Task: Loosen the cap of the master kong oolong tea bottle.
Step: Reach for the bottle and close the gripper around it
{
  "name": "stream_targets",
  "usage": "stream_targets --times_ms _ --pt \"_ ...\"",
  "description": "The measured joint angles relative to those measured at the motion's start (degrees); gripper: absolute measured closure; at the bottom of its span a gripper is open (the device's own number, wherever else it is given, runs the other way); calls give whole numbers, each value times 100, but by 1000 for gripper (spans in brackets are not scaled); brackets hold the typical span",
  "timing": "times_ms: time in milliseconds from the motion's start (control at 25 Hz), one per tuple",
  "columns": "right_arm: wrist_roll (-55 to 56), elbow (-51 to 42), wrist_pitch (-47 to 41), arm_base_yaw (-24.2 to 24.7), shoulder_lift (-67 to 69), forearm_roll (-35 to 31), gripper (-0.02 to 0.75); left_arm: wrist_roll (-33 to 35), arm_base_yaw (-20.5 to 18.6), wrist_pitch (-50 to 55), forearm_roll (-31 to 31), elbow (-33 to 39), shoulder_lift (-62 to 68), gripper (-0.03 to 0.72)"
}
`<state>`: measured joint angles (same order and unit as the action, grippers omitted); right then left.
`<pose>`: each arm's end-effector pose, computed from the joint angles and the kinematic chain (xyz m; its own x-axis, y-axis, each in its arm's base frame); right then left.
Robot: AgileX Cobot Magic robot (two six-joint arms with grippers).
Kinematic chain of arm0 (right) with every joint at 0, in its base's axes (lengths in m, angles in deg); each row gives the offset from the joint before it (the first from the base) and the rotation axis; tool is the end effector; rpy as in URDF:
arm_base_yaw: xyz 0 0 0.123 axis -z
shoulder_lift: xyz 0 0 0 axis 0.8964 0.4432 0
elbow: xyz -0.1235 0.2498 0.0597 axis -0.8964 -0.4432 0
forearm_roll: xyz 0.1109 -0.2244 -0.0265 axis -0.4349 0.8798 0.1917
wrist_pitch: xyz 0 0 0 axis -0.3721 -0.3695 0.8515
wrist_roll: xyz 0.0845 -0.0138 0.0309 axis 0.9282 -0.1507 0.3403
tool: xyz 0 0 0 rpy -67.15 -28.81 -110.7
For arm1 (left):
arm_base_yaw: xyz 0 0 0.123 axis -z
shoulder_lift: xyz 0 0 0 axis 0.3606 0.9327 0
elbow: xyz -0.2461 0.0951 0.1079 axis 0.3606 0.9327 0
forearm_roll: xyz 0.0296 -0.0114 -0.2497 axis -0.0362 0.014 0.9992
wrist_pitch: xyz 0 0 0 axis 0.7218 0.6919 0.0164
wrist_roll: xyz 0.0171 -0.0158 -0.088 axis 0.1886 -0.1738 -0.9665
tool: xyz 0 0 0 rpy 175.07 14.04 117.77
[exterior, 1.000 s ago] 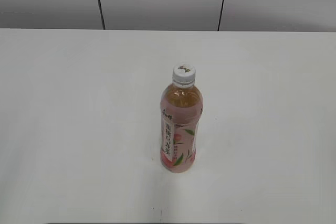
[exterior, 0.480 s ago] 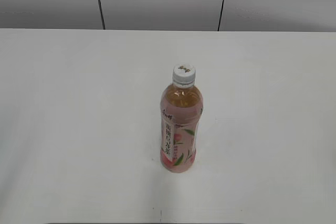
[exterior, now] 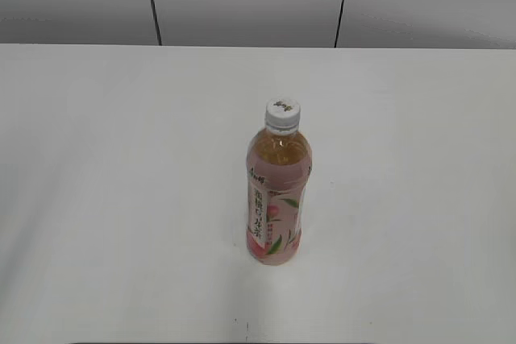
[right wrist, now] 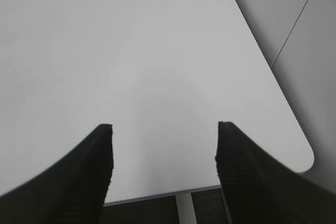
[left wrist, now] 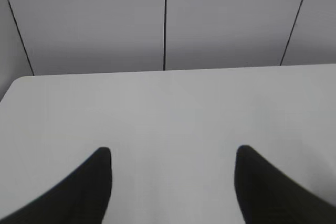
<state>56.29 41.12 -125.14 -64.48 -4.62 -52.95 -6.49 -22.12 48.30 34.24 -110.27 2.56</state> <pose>-0.0092 -0.0104 0.2778 -0.4788 -0.0571 -0.8761 0.0610 0.9933 -0.0981 0.0570 -0.0075 0.3249 -0.2604 0.0186 -0.9653 0.0780 0.9969 -0.0018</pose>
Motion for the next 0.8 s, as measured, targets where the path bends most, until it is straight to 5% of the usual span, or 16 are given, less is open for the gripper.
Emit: stream_targets --times_ms 520,800 --pt "0 0 0 0 0 -96 267 19 0 -2803 244 1588 572 252" --pt "0 0 0 0 0 -108 267 19 0 -3788 461 1763 1251 252"
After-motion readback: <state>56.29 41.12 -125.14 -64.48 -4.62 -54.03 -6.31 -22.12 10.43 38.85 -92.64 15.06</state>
